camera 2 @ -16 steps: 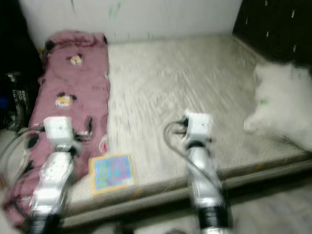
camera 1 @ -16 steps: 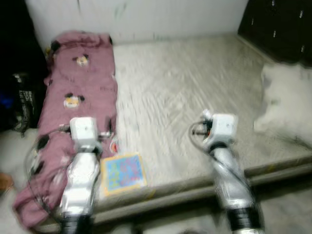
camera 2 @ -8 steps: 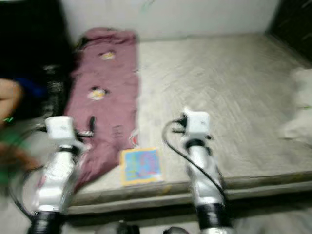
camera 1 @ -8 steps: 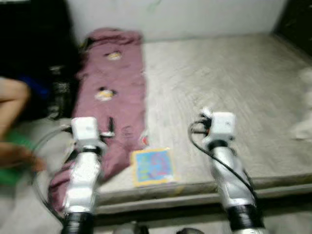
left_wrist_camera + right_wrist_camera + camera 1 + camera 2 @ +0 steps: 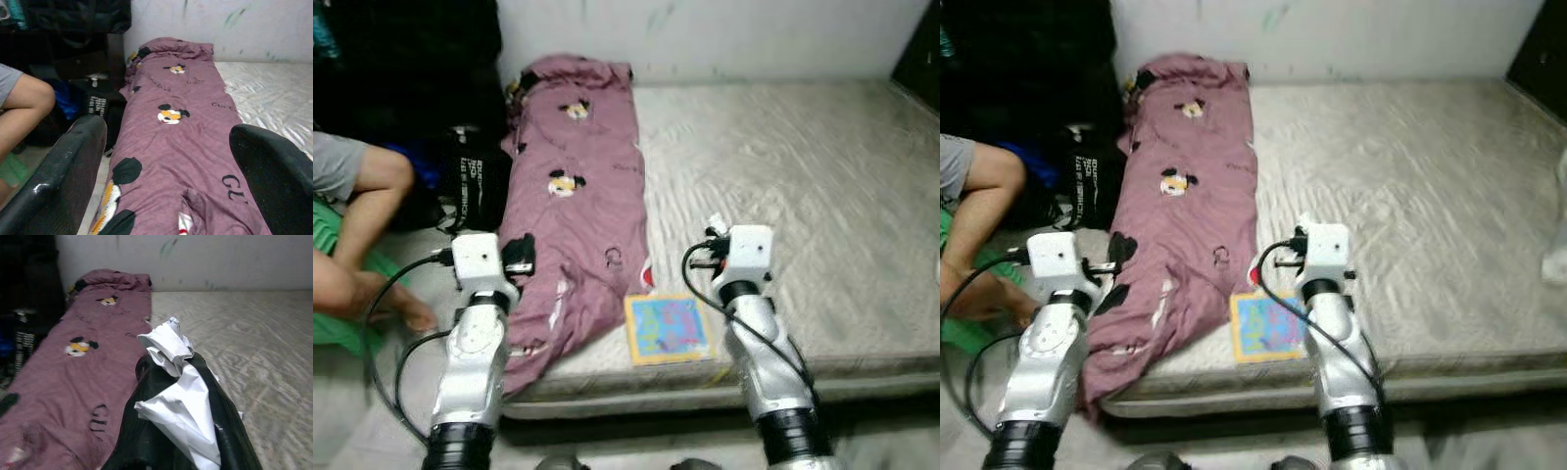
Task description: Clean up the room
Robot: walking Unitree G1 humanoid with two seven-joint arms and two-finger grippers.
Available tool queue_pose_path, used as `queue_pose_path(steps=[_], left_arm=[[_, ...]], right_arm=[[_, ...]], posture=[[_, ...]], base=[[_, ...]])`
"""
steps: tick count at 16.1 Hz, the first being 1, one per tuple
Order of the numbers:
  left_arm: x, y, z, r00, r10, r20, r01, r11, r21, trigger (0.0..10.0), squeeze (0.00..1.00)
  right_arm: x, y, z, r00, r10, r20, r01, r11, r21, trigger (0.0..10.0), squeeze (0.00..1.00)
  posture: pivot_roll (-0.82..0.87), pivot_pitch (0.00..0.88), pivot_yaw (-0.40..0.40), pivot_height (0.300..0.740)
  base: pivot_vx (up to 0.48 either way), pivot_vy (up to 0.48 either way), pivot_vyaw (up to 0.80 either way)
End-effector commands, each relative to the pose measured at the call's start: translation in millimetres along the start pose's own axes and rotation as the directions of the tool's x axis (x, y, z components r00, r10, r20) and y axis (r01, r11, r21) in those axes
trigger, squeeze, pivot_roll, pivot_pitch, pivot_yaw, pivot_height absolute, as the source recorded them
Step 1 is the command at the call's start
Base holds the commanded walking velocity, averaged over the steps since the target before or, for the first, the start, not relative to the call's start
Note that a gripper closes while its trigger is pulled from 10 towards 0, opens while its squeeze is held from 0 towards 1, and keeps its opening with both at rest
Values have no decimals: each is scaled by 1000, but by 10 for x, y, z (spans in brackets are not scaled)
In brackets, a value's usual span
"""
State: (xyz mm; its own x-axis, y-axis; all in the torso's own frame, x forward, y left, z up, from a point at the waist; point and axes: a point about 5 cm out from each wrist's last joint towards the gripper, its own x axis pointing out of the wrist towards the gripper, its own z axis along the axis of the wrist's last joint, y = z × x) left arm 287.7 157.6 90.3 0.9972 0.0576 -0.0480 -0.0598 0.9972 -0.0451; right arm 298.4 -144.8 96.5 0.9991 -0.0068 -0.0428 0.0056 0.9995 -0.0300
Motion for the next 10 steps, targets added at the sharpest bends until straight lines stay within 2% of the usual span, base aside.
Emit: queue_pose_path(steps=[1, 3, 7, 9, 10], left_arm=[[0, 32, 9, 1000, 6, 2, -6, 1000, 16, 10000, 0], [-2, 25, 8, 1000, 4, 1, -4, 1000, 15, 10000, 0], [-6, 26, 7, 1000, 4, 4, -4, 1000, 19, 10000, 0], [-11, 29, 52, 999, 13, 49, -15, 999, 29, 10000, 0], [-11, 29, 57, 999, 14, 52, -15, 1000, 28, 10000, 0]], right_arm=[[11, 14, 35, 1000, -3, 14, 3, 1000, 8, 10000, 0], [10, 21, 32, 1000, -2, 14, 2, 1000, 15, 10000, 0], [8, 20, 26, 1000, -3, 10, 2, 999, 40, 10000, 0], [15, 43, 44, 1000, 17, 21, -18, 1000, 19, 10000, 0], [15, 55, 50, 999, 28, 28, -28, 999, 21, 10000, 0]], posture=[[40, 0, 26, 740], [40, 0, 28, 740], [40, 0, 29, 740], [45, 0, 25, 740], [46, 0, 25, 740]], base=[[0, 480, 613], [0, 480, 722], [0, 480, 0], [0, 0, 0], [0, 0, 800]])
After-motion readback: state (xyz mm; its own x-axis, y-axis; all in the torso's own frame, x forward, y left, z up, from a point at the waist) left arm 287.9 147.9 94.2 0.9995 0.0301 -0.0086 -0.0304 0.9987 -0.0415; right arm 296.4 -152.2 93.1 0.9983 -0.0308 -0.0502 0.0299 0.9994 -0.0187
